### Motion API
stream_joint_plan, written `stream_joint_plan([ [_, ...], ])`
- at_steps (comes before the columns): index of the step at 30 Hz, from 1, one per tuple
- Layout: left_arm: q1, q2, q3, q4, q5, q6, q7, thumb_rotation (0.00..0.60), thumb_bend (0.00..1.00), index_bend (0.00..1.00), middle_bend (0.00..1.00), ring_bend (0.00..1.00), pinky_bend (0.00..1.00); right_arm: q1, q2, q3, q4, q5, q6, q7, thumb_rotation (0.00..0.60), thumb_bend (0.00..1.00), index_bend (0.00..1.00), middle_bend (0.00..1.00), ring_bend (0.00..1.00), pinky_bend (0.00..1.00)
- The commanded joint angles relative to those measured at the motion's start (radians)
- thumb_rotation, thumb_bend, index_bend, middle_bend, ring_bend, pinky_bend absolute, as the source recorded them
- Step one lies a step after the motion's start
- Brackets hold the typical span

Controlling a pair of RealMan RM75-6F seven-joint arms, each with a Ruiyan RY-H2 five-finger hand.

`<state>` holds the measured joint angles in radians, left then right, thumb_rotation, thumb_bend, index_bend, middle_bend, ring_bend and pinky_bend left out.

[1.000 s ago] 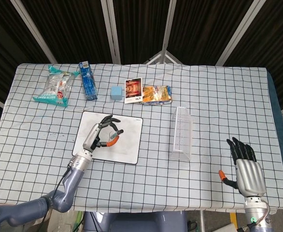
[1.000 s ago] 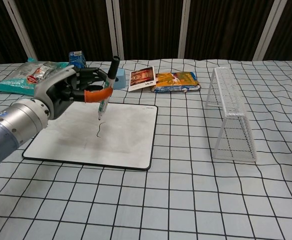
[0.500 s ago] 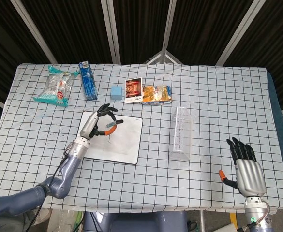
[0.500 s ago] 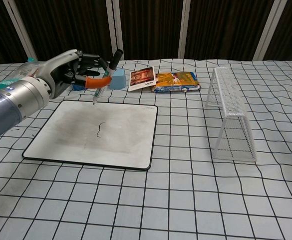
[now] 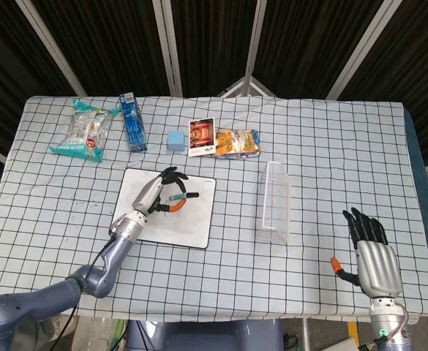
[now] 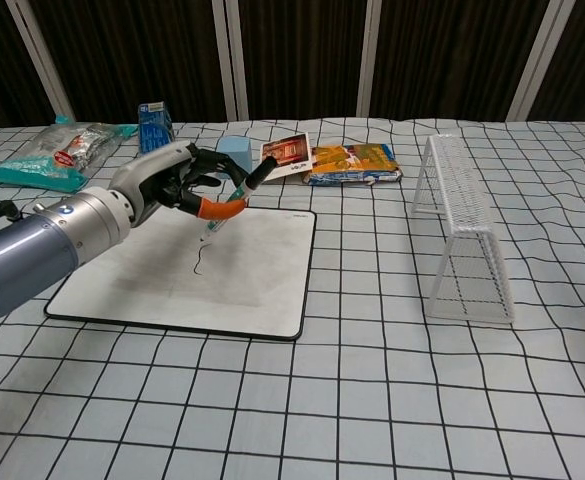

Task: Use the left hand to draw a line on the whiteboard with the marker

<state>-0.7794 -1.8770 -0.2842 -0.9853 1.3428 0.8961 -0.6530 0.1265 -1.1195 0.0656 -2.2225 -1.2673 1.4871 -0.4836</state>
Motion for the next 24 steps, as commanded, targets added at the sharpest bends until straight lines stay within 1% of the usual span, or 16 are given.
stream_joint_plan([
  [1, -0.003, -0.009, 0.005, 0.016, 0.005, 0.004, -0.014, 0.600, 0.56, 0.71, 0.26, 0.07, 0.10, 0.000, 0.000, 0.000, 0.000, 0.000, 0.000, 0.000, 0.600, 0.30, 0.00, 0.00, 0.00, 0.00],
  [16, -0.008, -0.035, -0.003, 0.063, 0.005, 0.010, -0.139, 0.600, 0.57, 0.71, 0.26, 0.07, 0.10, 0.000, 0.000, 0.000, 0.000, 0.000, 0.000, 0.000, 0.600, 0.30, 0.00, 0.00, 0.00, 0.00],
  [24, -0.012, -0.050, 0.007, 0.111, 0.015, 0.011, -0.186, 0.600, 0.57, 0.71, 0.26, 0.07, 0.10, 0.000, 0.000, 0.000, 0.000, 0.000, 0.000, 0.000, 0.600, 0.30, 0.00, 0.00, 0.00, 0.00],
])
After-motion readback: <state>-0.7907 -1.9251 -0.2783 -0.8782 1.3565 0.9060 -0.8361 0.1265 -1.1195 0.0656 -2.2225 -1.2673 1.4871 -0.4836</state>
